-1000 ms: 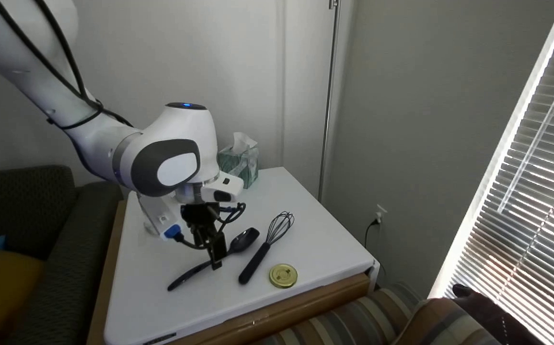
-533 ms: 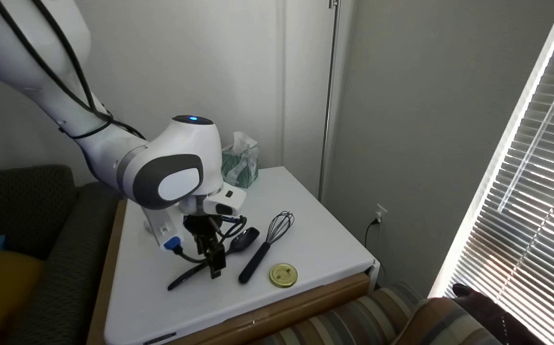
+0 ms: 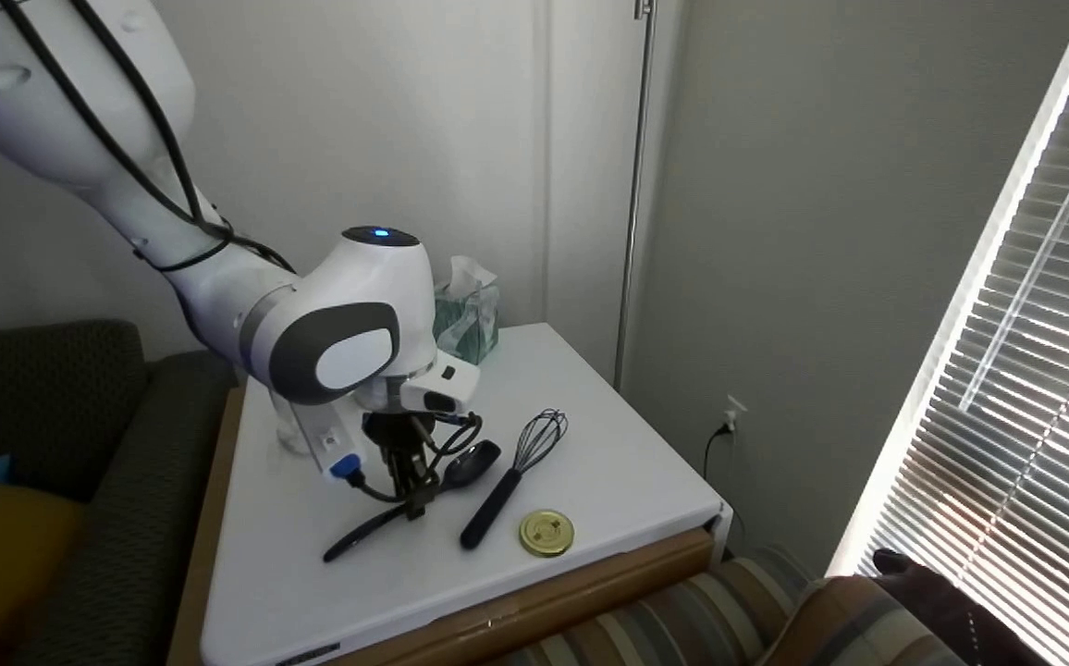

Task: Pick the black spoon then put it back on the table, then pick the bottle top and put it on the bottle

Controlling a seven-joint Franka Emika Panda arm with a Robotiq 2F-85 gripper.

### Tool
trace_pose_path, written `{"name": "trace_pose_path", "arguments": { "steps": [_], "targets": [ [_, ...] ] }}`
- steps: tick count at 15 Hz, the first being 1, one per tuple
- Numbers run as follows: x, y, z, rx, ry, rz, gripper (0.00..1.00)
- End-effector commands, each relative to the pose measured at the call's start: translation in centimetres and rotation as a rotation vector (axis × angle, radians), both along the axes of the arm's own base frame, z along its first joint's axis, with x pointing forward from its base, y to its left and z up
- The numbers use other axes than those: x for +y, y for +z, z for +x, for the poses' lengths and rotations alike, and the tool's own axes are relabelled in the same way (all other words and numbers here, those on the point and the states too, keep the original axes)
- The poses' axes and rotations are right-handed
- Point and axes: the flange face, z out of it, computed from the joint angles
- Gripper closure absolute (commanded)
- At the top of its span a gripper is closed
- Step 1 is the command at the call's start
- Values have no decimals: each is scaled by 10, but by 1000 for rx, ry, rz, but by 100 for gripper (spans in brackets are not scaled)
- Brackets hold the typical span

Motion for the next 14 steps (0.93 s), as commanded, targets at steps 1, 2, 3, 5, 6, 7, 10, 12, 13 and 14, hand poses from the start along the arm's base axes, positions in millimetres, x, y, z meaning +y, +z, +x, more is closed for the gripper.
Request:
{"name": "trace_pose_path", "arguments": {
  "steps": [1, 2, 3, 5, 6, 7, 10, 12, 13, 14],
  "targets": [
    [-1, -11, 5, -7, 28, 28, 91],
    [-2, -12, 4, -8, 33, 30, 98],
    [-2, -13, 4, -8, 40, 33, 100],
    [0, -12, 3, -14, 81, 37, 96],
    [0, -10, 3, -18, 110, 36, 96],
    [0, -7, 4, -21, 145, 32, 96],
    [3, 5, 8, -21, 274, 5, 96],
    [3, 14, 13, -29, 355, -17, 96],
    [1, 19, 17, -34, 387, -28, 96],
    [0, 23, 21, -40, 413, -39, 96]
  ]
}}
